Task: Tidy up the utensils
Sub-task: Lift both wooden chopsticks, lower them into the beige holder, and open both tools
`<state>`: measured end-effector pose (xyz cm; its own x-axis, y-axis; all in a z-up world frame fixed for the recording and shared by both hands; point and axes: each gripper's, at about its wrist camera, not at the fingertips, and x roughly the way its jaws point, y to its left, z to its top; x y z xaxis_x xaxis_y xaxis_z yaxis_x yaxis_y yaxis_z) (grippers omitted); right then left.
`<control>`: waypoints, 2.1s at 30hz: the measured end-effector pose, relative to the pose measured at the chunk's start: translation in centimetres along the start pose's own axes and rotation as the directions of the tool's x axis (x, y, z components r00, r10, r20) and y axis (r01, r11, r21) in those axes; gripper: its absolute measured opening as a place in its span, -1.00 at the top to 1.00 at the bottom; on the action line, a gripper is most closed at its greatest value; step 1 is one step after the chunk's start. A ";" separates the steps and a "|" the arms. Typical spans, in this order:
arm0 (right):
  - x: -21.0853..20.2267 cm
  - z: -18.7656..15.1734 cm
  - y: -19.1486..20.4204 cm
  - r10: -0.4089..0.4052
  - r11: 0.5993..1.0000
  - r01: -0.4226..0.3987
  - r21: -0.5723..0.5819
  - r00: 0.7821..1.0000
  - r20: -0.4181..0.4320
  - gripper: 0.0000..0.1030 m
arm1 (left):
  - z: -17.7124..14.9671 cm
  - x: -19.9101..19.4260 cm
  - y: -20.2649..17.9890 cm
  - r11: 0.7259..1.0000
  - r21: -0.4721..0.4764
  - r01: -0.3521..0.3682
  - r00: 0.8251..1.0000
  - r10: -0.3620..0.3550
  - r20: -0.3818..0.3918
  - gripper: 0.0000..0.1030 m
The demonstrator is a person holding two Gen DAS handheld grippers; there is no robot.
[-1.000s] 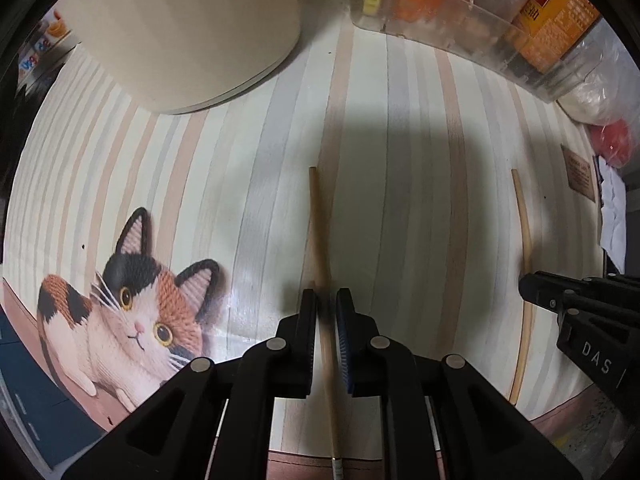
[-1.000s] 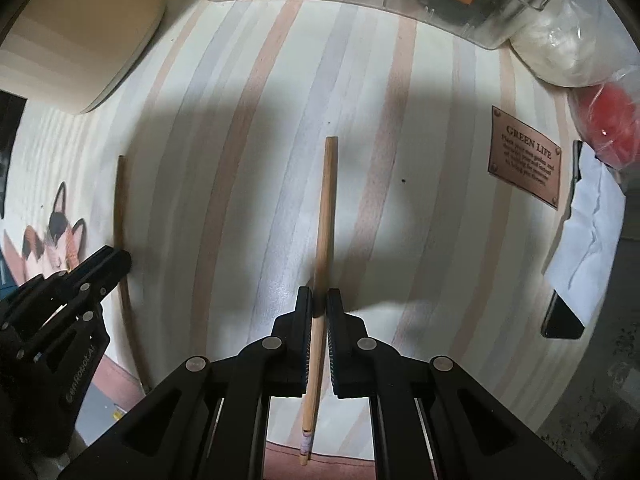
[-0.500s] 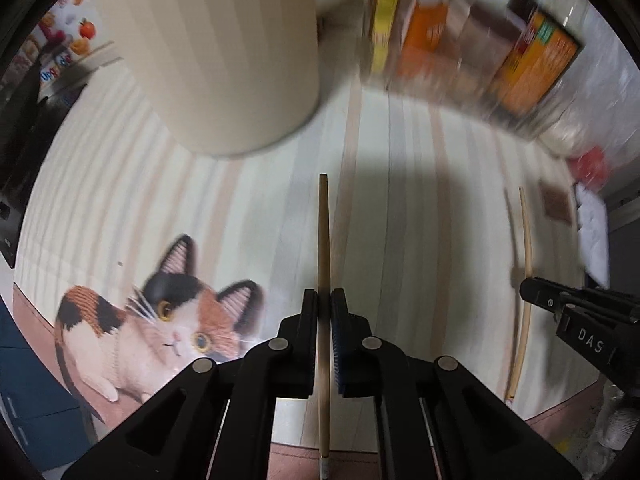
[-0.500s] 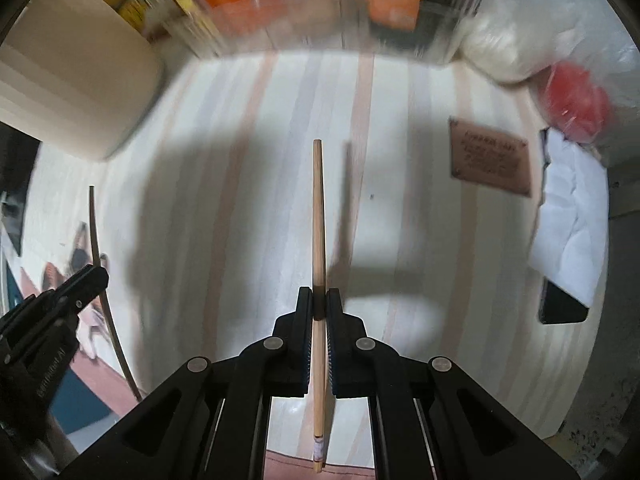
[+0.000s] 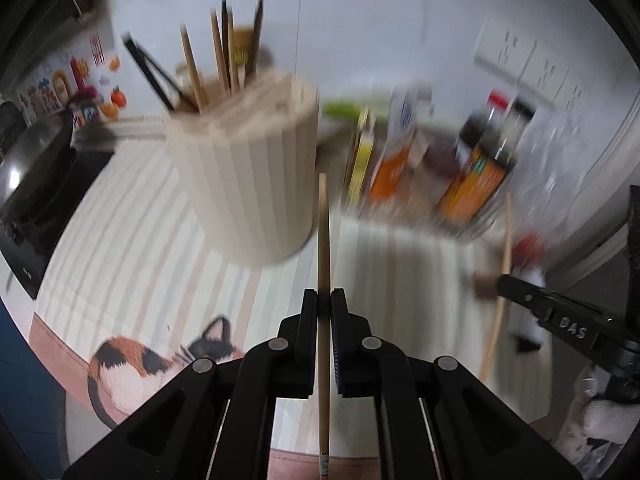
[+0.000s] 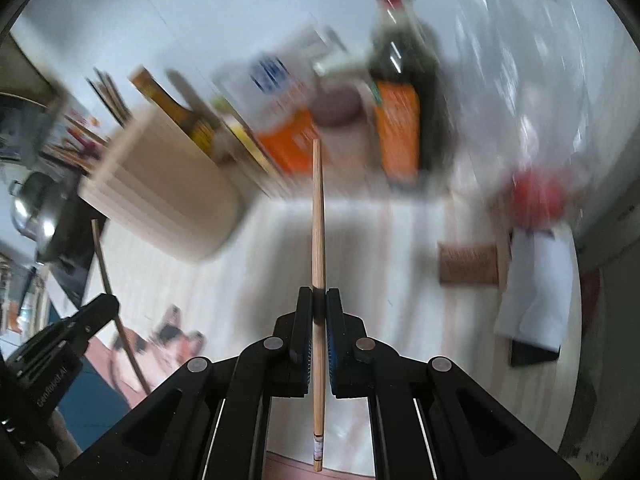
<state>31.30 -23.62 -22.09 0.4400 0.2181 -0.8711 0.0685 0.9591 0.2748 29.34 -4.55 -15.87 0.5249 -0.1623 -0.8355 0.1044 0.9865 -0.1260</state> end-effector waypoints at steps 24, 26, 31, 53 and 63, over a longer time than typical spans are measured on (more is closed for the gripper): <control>-5.2 19.8 21.3 0.274 0.954 -0.207 -0.218 0.896 0.349 0.88 | 20.0 -8.1 10.8 0.976 -0.213 -0.049 0.906 0.133 0.402 0.92; -4.6 20.6 22.5 0.279 0.952 -0.209 -0.224 0.893 0.353 0.88 | 20.8 -6.8 11.6 0.973 -0.226 -0.050 0.906 0.140 0.401 0.92; -1.3 22.5 24.6 0.285 0.949 -0.207 -0.237 0.885 0.369 0.87 | 22.5 -4.0 12.9 0.967 -0.251 -0.039 0.907 0.140 0.396 0.92; 4.6 21.6 25.4 0.329 0.917 -0.216 -0.334 0.884 0.333 0.87 | 20.4 1.5 14.0 0.965 -0.262 -0.016 0.934 0.108 0.339 0.91; 3.7 20.0 23.0 0.330 0.902 -0.257 -0.348 0.928 0.171 0.21 | 17.8 -2.1 13.1 0.963 -0.264 -0.062 0.956 0.134 0.262 -0.64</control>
<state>52.38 -4.37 -10.90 0.5843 0.4884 -0.6481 -0.3624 0.8716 0.3301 44.68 8.29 -6.27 0.7373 -0.0286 -0.6749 -0.1552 0.9652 -0.2104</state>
